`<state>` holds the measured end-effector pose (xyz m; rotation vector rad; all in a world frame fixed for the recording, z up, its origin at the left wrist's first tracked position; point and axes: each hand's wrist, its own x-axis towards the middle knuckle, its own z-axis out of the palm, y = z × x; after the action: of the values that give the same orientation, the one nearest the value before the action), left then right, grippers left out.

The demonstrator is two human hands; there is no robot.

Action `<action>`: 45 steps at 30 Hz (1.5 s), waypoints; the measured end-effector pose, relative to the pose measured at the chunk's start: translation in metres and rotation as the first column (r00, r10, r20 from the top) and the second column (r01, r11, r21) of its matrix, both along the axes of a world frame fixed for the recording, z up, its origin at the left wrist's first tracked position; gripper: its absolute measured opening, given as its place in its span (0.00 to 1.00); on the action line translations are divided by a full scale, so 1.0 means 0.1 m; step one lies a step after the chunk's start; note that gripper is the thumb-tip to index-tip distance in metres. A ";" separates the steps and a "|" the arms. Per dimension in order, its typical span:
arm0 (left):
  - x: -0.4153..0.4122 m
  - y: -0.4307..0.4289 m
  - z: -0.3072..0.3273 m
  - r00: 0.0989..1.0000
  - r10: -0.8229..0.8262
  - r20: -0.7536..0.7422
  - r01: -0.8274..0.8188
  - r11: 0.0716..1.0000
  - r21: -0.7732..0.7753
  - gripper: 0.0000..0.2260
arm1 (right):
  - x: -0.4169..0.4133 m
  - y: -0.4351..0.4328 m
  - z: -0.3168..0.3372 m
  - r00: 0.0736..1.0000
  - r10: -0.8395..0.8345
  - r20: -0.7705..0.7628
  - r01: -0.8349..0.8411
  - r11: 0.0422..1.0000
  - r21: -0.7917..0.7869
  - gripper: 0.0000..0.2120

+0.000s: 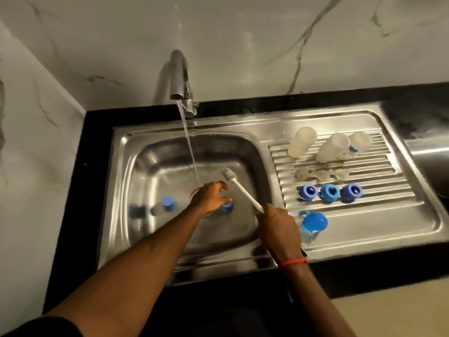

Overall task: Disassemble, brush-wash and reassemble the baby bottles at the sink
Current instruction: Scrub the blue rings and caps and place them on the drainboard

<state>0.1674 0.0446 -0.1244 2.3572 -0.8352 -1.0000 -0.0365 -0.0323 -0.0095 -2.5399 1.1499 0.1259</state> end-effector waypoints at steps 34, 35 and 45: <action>0.84 -0.04 0.55 0.380 0.594 -0.709 -0.905 0.397 -0.153 0.12 | 0.36 -0.20 0.30 0.963 0.197 0.185 -0.170 0.974 -0.151 0.11; 0.86 -0.04 0.57 0.418 0.577 -0.702 -0.888 0.422 -0.182 0.12 | 0.39 -0.18 0.30 0.958 0.213 0.190 -0.178 0.966 -0.186 0.10; 0.85 0.00 0.72 0.584 0.506 -0.635 -0.795 0.515 -0.321 0.17 | 0.70 -0.19 0.37 0.910 0.378 0.170 -0.242 0.818 -0.522 0.17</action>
<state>0.2528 0.0450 -0.0521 1.5355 0.0500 -0.7448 0.0334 -0.0512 0.0278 -3.0531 0.7099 -0.4831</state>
